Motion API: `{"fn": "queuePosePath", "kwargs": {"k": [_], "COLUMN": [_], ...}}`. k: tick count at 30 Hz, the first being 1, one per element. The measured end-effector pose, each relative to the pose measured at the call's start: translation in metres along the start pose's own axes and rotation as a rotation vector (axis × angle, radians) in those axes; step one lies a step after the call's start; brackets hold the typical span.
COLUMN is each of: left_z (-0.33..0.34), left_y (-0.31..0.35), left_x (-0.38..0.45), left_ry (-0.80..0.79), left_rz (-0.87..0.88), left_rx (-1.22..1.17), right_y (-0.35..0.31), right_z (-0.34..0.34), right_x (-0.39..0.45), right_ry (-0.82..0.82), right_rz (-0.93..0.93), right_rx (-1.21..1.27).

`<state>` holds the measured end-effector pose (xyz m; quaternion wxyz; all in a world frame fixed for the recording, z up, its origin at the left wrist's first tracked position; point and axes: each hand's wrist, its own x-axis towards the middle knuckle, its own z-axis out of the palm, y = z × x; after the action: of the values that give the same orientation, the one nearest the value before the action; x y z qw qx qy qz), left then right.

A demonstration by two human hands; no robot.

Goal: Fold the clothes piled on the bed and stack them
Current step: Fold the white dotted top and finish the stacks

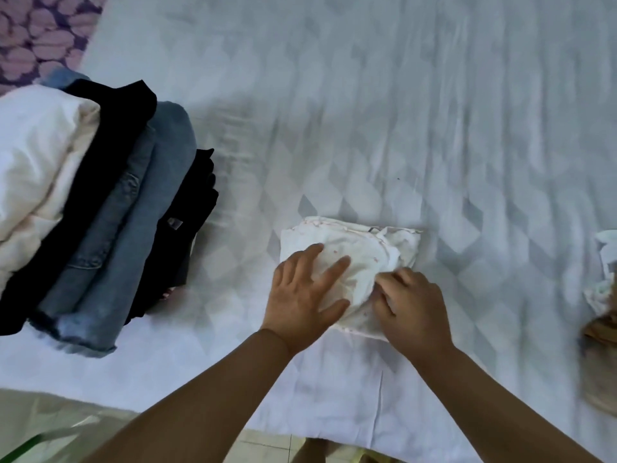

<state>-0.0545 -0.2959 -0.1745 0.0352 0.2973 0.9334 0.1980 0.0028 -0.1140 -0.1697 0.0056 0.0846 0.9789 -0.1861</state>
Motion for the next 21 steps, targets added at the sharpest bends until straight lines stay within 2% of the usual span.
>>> {"fn": "queuePosePath", "kwargs": {"k": [2, 3, 6, 7, 9, 11, 14, 17, 19, 21], "left_z": [0.007, 0.005, -0.007, -0.009, -0.014, -0.014, -0.006, 0.000, 0.003, -0.003], "left_y": [-0.003, -0.005, -0.024, -0.029, -0.032, -0.027, -0.015, -0.005, -0.002, 0.002], "left_x": [0.007, 0.012, 0.022, 0.019, 0.013, 0.010, 0.012, 0.019, 0.022, 0.023], "left_ry": [-0.104, -0.134, -0.279, -0.276, -0.214, -0.271, -0.346, -0.384, -0.400, -0.371], "left_rz": [0.089, 0.011, -0.510, -0.597, -0.583, -0.549, -0.493, -0.508, -0.511, -0.525], "left_rx": [0.166, 0.247, 0.241, 0.181, -0.008, -0.208, -0.302, -0.526, -0.568, -0.536], "right_y": [-0.003, -0.002, 0.005, 0.007, 0.012, 0.010, 0.002, -0.004, -0.007, -0.007], "right_z": [0.000, 0.000, -0.003, -0.004, 0.001, 0.005, 0.016, 0.022, 0.016, 0.004], "right_x": [0.006, 0.006, 0.004, 0.002, -0.002, -0.003, 0.003, 0.010, 0.010, 0.004], "right_ry": [-0.075, -0.093, -0.115, -0.133, -0.209, -0.284, -0.300, -0.330, -0.314, -0.321], "right_rz": [-0.047, -0.024, 0.168, 0.230, 0.336, 0.413, 0.407, 0.357, 0.363, 0.385], "right_rx": [0.010, 0.000, -0.011, -0.005, -0.001, 0.025, 0.105, 0.239, 0.369, 0.391]}}
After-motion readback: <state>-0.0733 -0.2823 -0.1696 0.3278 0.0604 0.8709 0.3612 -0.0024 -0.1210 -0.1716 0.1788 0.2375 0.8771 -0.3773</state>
